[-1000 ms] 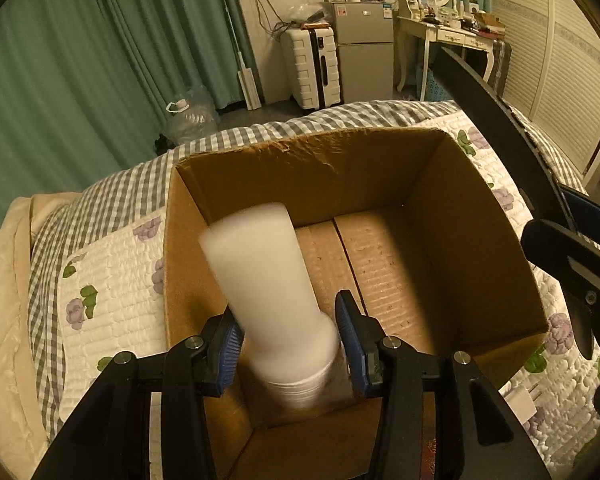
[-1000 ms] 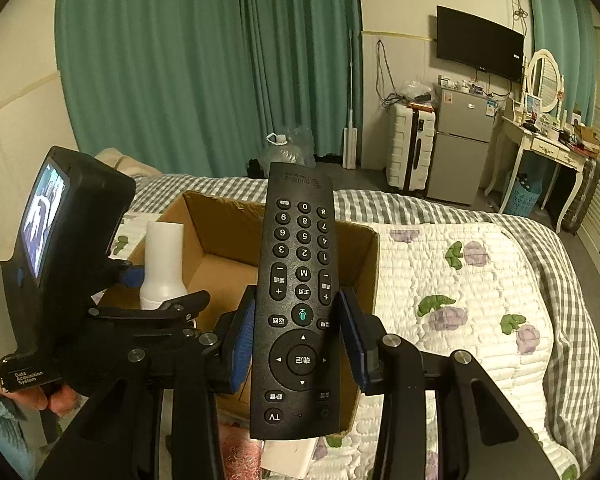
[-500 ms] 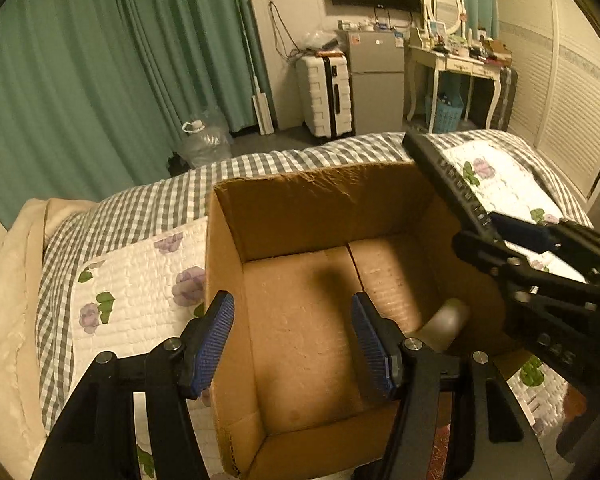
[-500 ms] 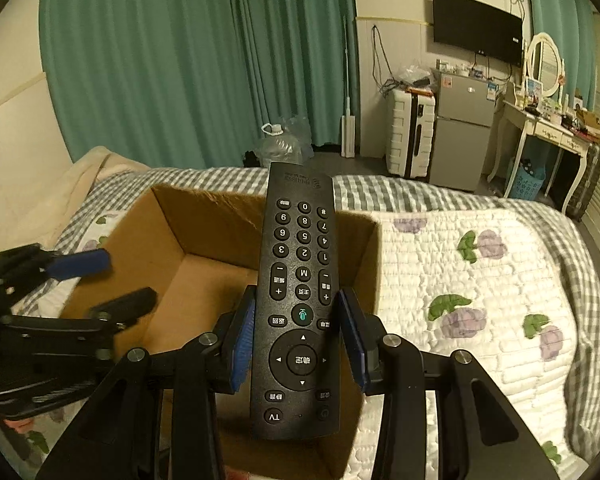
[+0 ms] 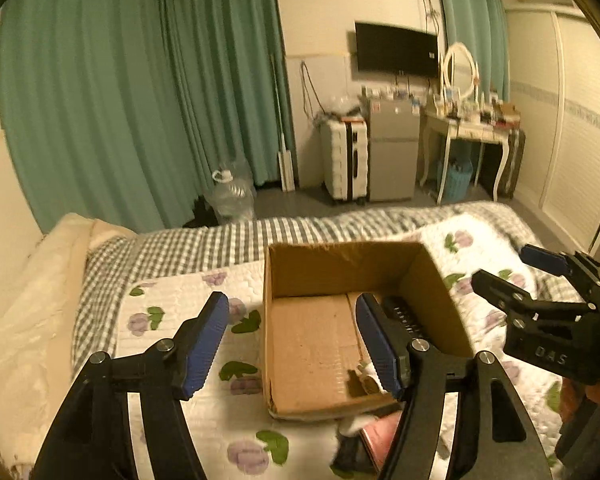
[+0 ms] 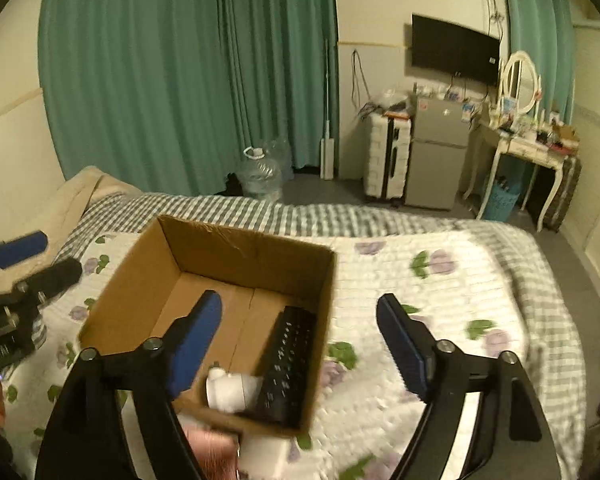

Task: Organize rigid objects
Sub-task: 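Carry the remote and white bottle into the box and open both grippers, then grasp the light-blue earbud case with the left gripper while the right grasps a white charger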

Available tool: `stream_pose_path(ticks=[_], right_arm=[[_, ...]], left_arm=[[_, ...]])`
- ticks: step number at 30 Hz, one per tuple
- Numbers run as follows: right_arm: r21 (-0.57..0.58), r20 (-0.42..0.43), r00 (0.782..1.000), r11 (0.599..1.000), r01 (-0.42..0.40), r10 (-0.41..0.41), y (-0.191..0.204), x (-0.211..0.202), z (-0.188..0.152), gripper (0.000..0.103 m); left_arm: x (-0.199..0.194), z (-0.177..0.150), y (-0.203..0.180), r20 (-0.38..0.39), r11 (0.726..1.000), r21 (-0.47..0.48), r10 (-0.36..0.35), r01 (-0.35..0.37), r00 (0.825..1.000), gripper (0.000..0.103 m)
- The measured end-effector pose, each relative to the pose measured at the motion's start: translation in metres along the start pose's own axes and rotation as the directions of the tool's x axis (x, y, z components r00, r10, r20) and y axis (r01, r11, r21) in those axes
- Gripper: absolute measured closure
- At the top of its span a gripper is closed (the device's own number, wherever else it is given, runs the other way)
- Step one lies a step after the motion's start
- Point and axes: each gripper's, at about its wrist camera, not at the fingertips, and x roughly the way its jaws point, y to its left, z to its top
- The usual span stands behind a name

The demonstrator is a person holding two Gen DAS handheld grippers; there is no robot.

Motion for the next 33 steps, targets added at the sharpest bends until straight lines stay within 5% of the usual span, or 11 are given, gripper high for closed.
stream_pose_path(ticks=[9, 16, 25, 33], right_arm=[[-0.07, 0.073, 0.995, 0.995, 0.069, -0.064, 0.005, -0.126, -0.012, 0.006], [-0.108, 0.068, 0.996, 0.992, 0.072, -0.065, 0.015, -0.167, -0.044, 0.005], [-0.098, -0.058, 0.996, 0.993, 0.062, -0.068, 0.007, -0.124, -0.111, 0.005], [-0.078, -0.167, 0.982, 0.994, 0.07, -0.082, -0.007, -0.072, -0.144, 0.005]], left_arm=[[-0.073, -0.022, -0.003, 0.062, 0.998, -0.064, -0.001, 0.005, 0.998, 0.033], [-0.092, -0.054, -0.014, 0.059, 0.997, -0.08, 0.003, 0.001, 0.998, 0.032], [-0.041, -0.123, -0.031, -0.088, 0.992, -0.122, -0.047, 0.036, 0.995, 0.032], [0.012, -0.178, -0.064, -0.256, 0.992, -0.077, -0.117, 0.1, 0.959, 0.032]])
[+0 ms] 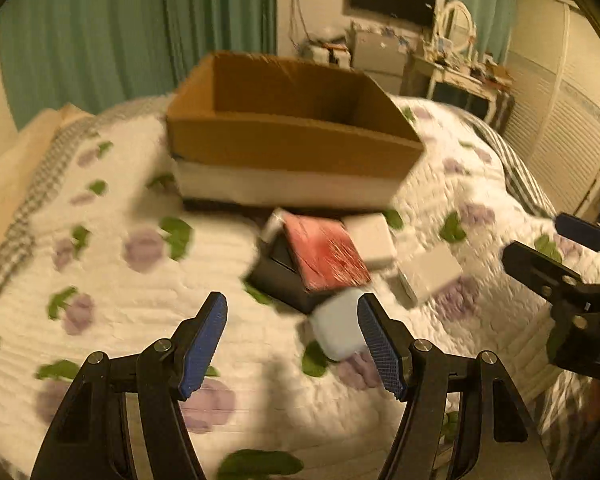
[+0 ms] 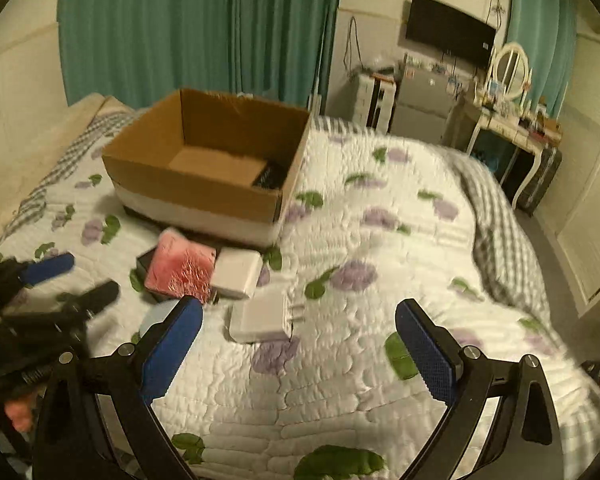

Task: Organize rigid objects
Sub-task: 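Grasp the light-blue earbud case with the left gripper while the right grasps a white charger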

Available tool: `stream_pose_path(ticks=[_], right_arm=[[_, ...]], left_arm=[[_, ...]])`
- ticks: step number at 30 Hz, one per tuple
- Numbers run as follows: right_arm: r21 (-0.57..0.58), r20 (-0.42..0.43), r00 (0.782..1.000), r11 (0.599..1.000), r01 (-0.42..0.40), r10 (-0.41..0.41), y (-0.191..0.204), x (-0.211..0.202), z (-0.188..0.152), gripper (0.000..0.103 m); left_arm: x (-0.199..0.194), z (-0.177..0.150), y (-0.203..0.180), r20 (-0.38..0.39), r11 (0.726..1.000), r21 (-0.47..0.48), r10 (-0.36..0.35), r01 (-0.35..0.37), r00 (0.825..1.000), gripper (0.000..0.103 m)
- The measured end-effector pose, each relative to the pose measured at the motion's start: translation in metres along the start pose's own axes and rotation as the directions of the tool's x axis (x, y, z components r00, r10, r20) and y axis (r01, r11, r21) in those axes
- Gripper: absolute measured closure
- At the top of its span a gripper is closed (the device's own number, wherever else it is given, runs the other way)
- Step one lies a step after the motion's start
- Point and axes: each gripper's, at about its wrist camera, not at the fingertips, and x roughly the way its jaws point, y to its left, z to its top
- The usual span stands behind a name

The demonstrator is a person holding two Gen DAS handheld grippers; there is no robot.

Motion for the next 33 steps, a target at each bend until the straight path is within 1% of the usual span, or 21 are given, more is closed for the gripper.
stream_pose_path(ticks=[3, 7, 13, 15, 18, 21, 22, 25, 26, 28, 30, 33], right_arm=[[-0.021, -0.034, 0.999, 1.0, 0.008, -0.009, 0.002, 0.014, -0.004, 0.005], [-0.027, -0.06, 0.998, 1.0, 0.014, -0.015, 0.003, 0.026, -0.006, 0.005], [-0.012, -0.083, 0.996, 1.0, 0.02, -0.021, 0.002, 0.034, -0.007, 0.005], [-0.009, -0.087, 0.996, 1.0, 0.023, -0.024, 0.002, 0.036, -0.007, 0.005], [-0.008, -0.093, 0.995, 1.0, 0.03, -0.031, 0.003, 0.039, -0.007, 0.005], [-0.008, -0.105, 0.994, 0.999, 0.035, -0.036, 0.005, 0.044, -0.008, 0.005], [-0.008, -0.108, 0.993, 0.999, 0.037, -0.038, 0.005, 0.045, -0.008, 0.005], [-0.012, -0.112, 0.993, 0.999, 0.039, -0.041, 0.006, 0.048, -0.009, 0.005], [-0.012, -0.111, 0.993, 0.999, 0.038, -0.039, 0.006, 0.048, -0.009, 0.005], [-0.015, -0.108, 0.994, 0.999, 0.033, -0.034, 0.007, 0.048, -0.009, 0.005], [-0.025, -0.106, 0.994, 0.999, 0.027, -0.029, 0.01, 0.048, -0.008, 0.005], [-0.057, -0.109, 0.994, 0.998, 0.015, -0.021, 0.017, 0.05, -0.007, 0.005]], left_arm=[[0.009, -0.005, -0.006, -0.029, 0.999, 0.013, -0.034, 0.035, 0.999, 0.032], [0.019, -0.007, -0.01, -0.059, 0.997, 0.011, -0.069, 0.07, 0.996, 0.032], [0.042, -0.008, -0.01, -0.092, 0.993, -0.024, -0.121, 0.119, 0.988, 0.032], [0.05, -0.008, -0.007, -0.102, 0.993, -0.043, -0.115, 0.111, 0.988, 0.032], [0.064, -0.012, -0.007, -0.127, 0.989, -0.057, -0.145, 0.138, 0.981, 0.032], [0.062, -0.013, -0.007, -0.11, 0.984, -0.049, -0.178, 0.173, 0.978, 0.037], [0.058, -0.012, -0.007, -0.099, 0.982, -0.039, -0.188, 0.185, 0.977, 0.045], [0.051, -0.012, -0.005, -0.084, 0.98, -0.031, -0.2, 0.198, 0.976, 0.045], [0.046, -0.011, -0.004, -0.074, 0.981, -0.026, -0.194, 0.193, 0.978, 0.045], [0.036, -0.008, -0.003, -0.053, 0.989, -0.009, -0.145, 0.145, 0.988, 0.045], [0.021, -0.002, 0.003, -0.01, 0.996, 0.015, -0.084, 0.084, 0.996, 0.045], [0.01, 0.005, 0.017, 0.024, 1.0, 0.014, -0.012, 0.012, 1.0, 0.045]])
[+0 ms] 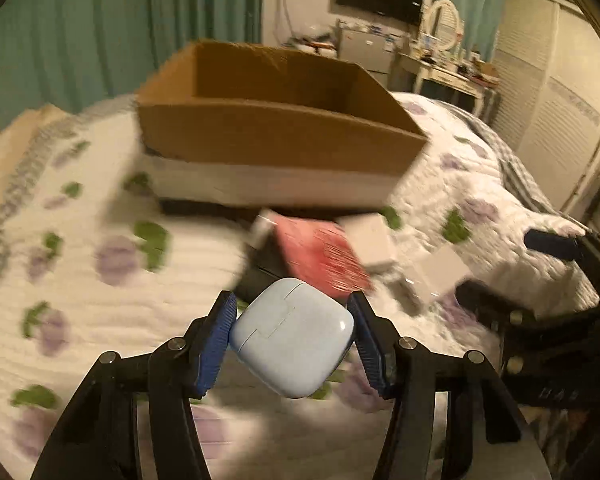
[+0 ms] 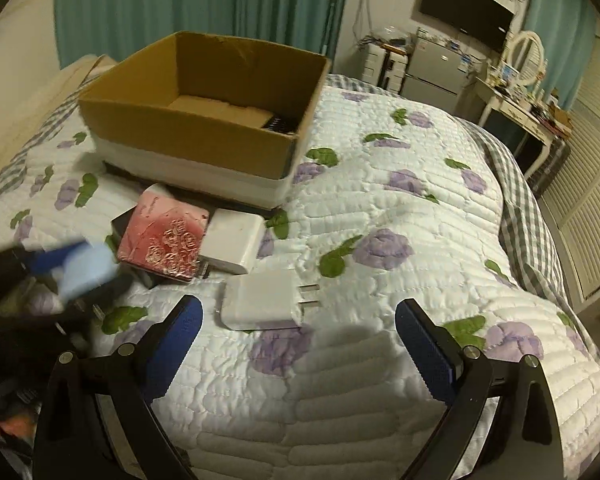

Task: Organize rigid objects
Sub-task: 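Grasp the light-blue earbud case with the left gripper while the right grasps a white charger, then lower the earbud case and white charger into the box and release both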

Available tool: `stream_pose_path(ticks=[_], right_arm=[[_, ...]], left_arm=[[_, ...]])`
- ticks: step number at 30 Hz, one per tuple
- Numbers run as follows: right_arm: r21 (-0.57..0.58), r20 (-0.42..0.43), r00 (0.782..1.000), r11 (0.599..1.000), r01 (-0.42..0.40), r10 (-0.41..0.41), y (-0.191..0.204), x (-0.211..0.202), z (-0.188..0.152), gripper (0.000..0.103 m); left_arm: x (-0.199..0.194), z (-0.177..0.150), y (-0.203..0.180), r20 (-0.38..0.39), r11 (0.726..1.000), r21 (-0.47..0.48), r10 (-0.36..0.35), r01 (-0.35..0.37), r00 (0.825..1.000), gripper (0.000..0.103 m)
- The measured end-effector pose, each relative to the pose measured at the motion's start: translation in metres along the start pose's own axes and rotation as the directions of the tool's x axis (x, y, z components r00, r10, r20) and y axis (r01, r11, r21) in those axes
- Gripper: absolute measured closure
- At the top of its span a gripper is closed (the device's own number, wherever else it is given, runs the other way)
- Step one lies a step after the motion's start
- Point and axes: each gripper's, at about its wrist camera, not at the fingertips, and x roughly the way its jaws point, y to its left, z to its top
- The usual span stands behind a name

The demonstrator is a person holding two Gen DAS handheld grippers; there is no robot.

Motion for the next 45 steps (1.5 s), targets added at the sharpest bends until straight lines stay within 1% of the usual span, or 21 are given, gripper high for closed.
stream_pose_path(ticks=[1, 3, 5, 7, 9, 11, 15, 17, 19, 20, 23, 26, 29, 33, 38, 42, 45], right_arm=[[-0.015, -0.007, 1.0, 1.0, -0.002, 0.001, 0.004, 0.002, 0.001, 0.005], [-0.038, -0.021, 1.0, 0.999, -0.006, 0.006, 0.012, 0.007, 0.001, 0.005], [-0.055, -0.042, 0.999, 0.998, -0.015, 0.013, 0.019, 0.014, 0.001, 0.005], [-0.066, -0.072, 0.997, 0.998, -0.005, 0.001, 0.025, 0.024, 0.001, 0.006], [-0.075, -0.094, 0.996, 0.997, -0.004, -0.003, 0.03, 0.032, 0.0, 0.011], [-0.085, -0.116, 0.993, 0.996, -0.005, -0.005, 0.034, 0.041, -0.001, 0.019], [-0.109, -0.132, 0.99, 0.993, 0.034, -0.048, 0.04, 0.057, 0.0, 0.026], [-0.122, -0.136, 0.988, 0.991, 0.056, -0.072, 0.042, 0.063, 0.0, 0.038], [-0.133, -0.129, 0.985, 0.986, 0.099, -0.116, 0.042, 0.067, -0.002, 0.048], [-0.13, -0.127, 0.985, 0.987, 0.097, -0.114, 0.041, 0.067, -0.002, 0.048], [-0.131, -0.107, 0.987, 0.986, 0.102, -0.117, 0.041, 0.062, -0.003, 0.048], [-0.12, -0.068, 0.992, 0.988, 0.102, -0.111, 0.041, 0.047, -0.002, 0.048], [-0.107, -0.033, 0.995, 0.99, 0.089, -0.093, 0.04, 0.031, 0.002, 0.048], [-0.096, 0.01, 0.998, 0.993, 0.07, -0.069, 0.04, 0.006, 0.009, 0.049], [-0.089, 0.069, 0.997, 0.995, 0.044, -0.038, 0.038, -0.025, 0.024, 0.049], [-0.076, 0.129, 0.992, 0.997, 0.007, 0.003, 0.036, -0.055, 0.04, 0.049], [-0.082, 0.181, 0.983, 0.997, -0.002, 0.017, 0.038, -0.073, 0.053, 0.049]], left_arm=[[-0.001, 0.001, 0.005, 0.009, 1.0, -0.003, 0.023, -0.023, 1.0, 0.045], [-0.001, 0.001, 0.015, 0.013, 0.999, -0.014, 0.046, -0.046, 0.999, 0.045], [0.002, 0.002, 0.023, 0.008, 0.998, -0.03, 0.059, -0.058, 0.998, 0.045], [0.005, 0.002, 0.028, 0.0, 0.997, -0.042, 0.062, -0.061, 0.998, 0.045], [0.007, 0.001, 0.03, -0.005, 0.997, -0.052, 0.054, -0.054, 0.999, 0.045], [0.01, 0.001, 0.03, -0.006, 0.998, -0.052, 0.048, -0.048, 0.999, 0.045], [0.011, 0.0, 0.031, -0.013, 0.998, -0.05, 0.041, -0.042, 0.999, 0.045], [0.013, 0.0, 0.031, -0.017, 0.998, -0.052, 0.04, -0.041, 0.999, 0.045], [0.013, -0.001, 0.032, -0.019, 0.998, -0.056, 0.037, -0.038, 0.999, 0.045], [0.013, -0.001, 0.032, -0.019, 0.998, -0.056, 0.037, -0.038, 0.999, 0.045], [0.012, -0.001, 0.032, -0.014, 0.998, -0.054, 0.04, -0.041, 0.999, 0.045], [0.008, -0.001, 0.032, -0.007, 0.998, -0.051, 0.043, -0.043, 0.999, 0.045], [0.0, 0.001, 0.03, 0.006, 0.998, -0.046, 0.046, -0.045, 0.999, 0.045], [-0.019, 0.008, 0.025, 0.043, 0.999, -0.038, 0.03, -0.029, 0.999, 0.045], [-0.044, 0.024, 0.022, 0.086, 0.999, -0.034, 0.014, -0.011, 0.996, 0.045], [-0.065, 0.043, 0.018, 0.131, 1.0, 0.001, 0.023, -0.023, 0.991, 0.045], [-0.079, 0.064, 0.019, 0.16, 1.0, 0.003, -0.005, 0.004, 0.987, 0.045]])
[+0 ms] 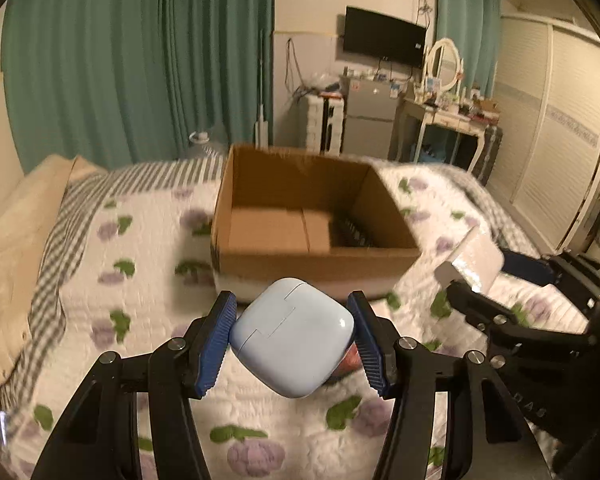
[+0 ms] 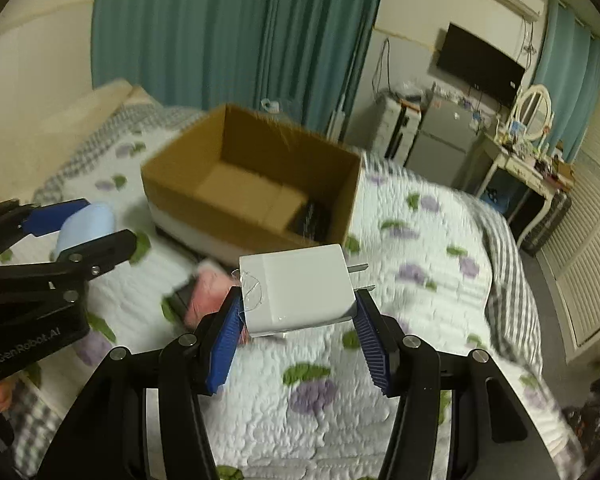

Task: Organize rigid objects
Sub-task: 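Lower the earbud case and white charger into the box and release both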

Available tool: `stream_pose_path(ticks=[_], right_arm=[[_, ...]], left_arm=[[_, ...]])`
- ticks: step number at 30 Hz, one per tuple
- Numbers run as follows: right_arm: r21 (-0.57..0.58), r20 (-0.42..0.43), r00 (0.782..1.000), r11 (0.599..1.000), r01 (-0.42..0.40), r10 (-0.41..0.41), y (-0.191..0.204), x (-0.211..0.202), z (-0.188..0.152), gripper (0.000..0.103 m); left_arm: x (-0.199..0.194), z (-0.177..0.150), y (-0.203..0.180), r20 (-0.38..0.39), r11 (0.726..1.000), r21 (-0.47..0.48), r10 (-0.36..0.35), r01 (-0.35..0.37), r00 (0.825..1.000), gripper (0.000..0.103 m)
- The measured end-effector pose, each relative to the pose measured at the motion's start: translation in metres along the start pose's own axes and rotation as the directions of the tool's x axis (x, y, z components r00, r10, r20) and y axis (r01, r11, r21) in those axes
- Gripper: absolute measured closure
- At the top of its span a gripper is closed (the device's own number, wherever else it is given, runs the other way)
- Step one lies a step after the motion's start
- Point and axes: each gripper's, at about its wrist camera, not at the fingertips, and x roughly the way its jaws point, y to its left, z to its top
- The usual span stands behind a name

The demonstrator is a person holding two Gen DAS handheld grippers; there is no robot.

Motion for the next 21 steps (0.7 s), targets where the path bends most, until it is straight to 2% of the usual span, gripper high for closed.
stream_pose_path(ticks=[5, 10, 15, 21], right_arm=[[-0.005, 0.076, 0.997, 1.0, -0.02, 0.02, -0.006, -0.01, 0.036, 0.049], [0.013, 0.126, 0.991, 0.999, -0.039, 0.037, -0.017, -0.002, 0.071, 0.049], [0.042, 0.138, 0.99, 0.998, -0.049, 0.043, -0.027, 0.025, 0.095, 0.049], [0.076, 0.114, 0.992, 0.995, -0.059, 0.05, -0.039, 0.066, 0.1, 0.049]], left_arm=[[0.001, 0.044, 0.005, 0.038, 1.0, 0.007, -0.004, 0.003, 0.999, 0.045], [0.032, 0.088, 0.011, 0.037, 0.999, 0.038, 0.027, -0.028, 0.999, 0.045], [0.076, 0.109, 0.016, 0.002, 0.999, 0.044, 0.023, -0.023, 1.0, 0.045], [0.121, 0.104, 0.011, -0.05, 0.997, 0.077, 0.012, -0.008, 0.999, 0.045]])
